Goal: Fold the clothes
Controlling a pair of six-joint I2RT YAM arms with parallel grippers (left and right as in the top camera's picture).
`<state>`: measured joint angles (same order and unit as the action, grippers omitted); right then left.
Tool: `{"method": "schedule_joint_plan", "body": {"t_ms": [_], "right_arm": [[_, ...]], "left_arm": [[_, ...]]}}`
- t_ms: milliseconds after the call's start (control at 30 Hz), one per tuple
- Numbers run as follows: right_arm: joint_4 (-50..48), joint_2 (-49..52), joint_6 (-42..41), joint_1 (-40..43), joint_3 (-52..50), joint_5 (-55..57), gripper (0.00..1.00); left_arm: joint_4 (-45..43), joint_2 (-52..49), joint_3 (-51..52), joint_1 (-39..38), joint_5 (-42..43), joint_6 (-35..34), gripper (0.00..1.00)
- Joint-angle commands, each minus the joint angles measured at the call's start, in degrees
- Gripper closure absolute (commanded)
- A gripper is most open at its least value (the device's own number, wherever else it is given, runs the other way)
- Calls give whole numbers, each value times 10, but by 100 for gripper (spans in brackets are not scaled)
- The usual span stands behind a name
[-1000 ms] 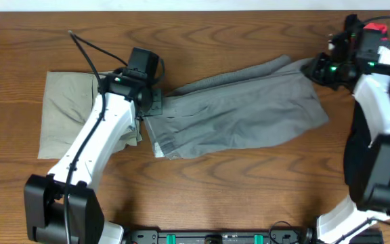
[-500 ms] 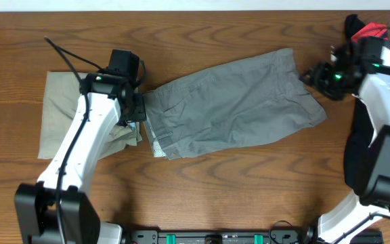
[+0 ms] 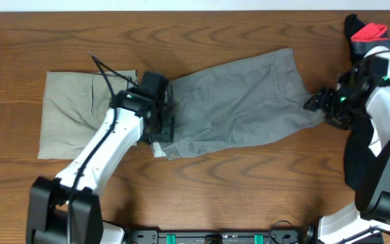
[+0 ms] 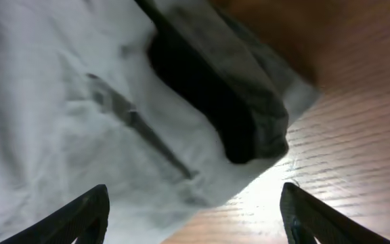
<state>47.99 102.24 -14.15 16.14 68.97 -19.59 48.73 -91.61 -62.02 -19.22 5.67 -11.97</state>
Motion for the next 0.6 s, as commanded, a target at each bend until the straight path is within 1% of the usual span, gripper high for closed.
{"method": "schedule_joint_plan", "body": {"t_ms": [0, 67, 100, 133, 167, 200, 233, 267, 300, 367, 500, 567], "right_arm": [[-63, 1, -43, -7, -57, -7, 26], [-128, 1, -43, -9, -85, -46, 38], [-162, 1, -43, -8, -97, -72, 47], [-188, 1, -44, -8, -104, -90, 61], [-202, 1, -48, -8, -106, -94, 75], [-204, 1, -51, -8, -106, -89, 87], [-203, 1, -51, -7, -106, -78, 96], [-195, -1, -51, -4, -105, -60, 99], [-179, -3, -53, 1, -104, -32, 99], [-139, -8, -56, 16, -100, 25, 99], [-63, -24, -69, 56, -98, 143, 99], [-35, -30, -71, 74, -98, 156, 99]], "left_arm": [[-19, -14, 26, 2, 3, 6, 35], [-32, -21, 32, 2, 3, 6, 44], [-39, -24, 33, 2, 3, 7, 51], [-44, -27, 33, 2, 3, 8, 57], [-50, -28, 33, 2, 3, 10, 62], [-52, -28, 33, 2, 3, 12, 66], [-54, -28, 33, 2, 3, 17, 72], [-52, -28, 33, 2, 3, 24, 79], [-47, -28, 33, 2, 3, 31, 85], [-33, -27, 33, 2, -7, 34, 94], [-3, -27, 33, 2, -33, 34, 94], [3, -27, 33, 2, -46, 34, 94]]}}
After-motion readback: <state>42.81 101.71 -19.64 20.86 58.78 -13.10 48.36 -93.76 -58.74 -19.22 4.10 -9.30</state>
